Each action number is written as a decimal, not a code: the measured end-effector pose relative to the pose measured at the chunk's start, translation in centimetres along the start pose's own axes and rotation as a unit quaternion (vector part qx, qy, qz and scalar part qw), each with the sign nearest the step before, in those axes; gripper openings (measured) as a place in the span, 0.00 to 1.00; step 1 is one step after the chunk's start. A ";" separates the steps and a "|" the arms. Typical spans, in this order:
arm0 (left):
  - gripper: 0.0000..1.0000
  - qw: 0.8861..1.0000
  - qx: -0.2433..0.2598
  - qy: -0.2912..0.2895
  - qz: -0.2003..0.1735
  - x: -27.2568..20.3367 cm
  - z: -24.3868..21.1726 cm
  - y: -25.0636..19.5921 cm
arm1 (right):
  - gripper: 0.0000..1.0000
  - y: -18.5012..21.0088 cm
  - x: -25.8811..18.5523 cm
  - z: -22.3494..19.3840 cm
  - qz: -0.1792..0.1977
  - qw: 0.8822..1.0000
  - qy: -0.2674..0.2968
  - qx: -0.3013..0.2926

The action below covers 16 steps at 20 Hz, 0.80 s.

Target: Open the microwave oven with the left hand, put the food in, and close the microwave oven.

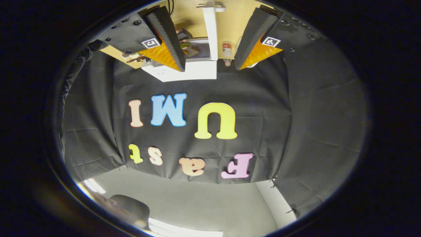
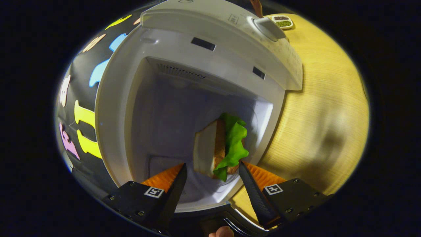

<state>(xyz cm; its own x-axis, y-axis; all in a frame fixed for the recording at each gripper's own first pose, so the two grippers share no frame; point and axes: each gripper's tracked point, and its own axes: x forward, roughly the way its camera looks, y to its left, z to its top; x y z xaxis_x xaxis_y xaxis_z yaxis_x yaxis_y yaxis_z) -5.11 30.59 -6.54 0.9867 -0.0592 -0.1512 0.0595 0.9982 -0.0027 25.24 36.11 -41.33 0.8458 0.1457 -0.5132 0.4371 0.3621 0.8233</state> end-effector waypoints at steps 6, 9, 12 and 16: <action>0.96 1.000 0.001 -0.010 -0.022 1.4 -0.6 -2.9 | 0.95 -0.1 -6.5 1.5 0.014 0.989 0.033 -0.145; 0.96 0.999 0.002 -0.016 -0.040 1.9 -0.5 -4.8 | 0.95 -0.2 -9.9 2.0 0.024 0.975 0.052 -0.215; 0.96 0.999 0.000 -0.015 -0.041 2.3 -0.9 -5.4 | 0.95 -0.3 -13.3 3.7 0.034 0.961 0.044 -0.273; 0.96 1.000 -0.011 -0.004 -0.026 2.7 -2.4 -5.2 | 0.95 0.3 -18.7 6.8 0.048 0.926 0.007 -0.374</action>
<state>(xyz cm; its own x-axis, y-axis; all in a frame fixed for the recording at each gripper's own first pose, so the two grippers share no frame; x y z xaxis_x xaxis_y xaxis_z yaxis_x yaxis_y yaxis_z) -3.15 25.25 -9.26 0.9836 -0.1113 -0.1422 0.1079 0.9937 -0.0315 11.59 27.26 -29.82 0.8632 0.2198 -0.4544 0.0223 0.8827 0.4694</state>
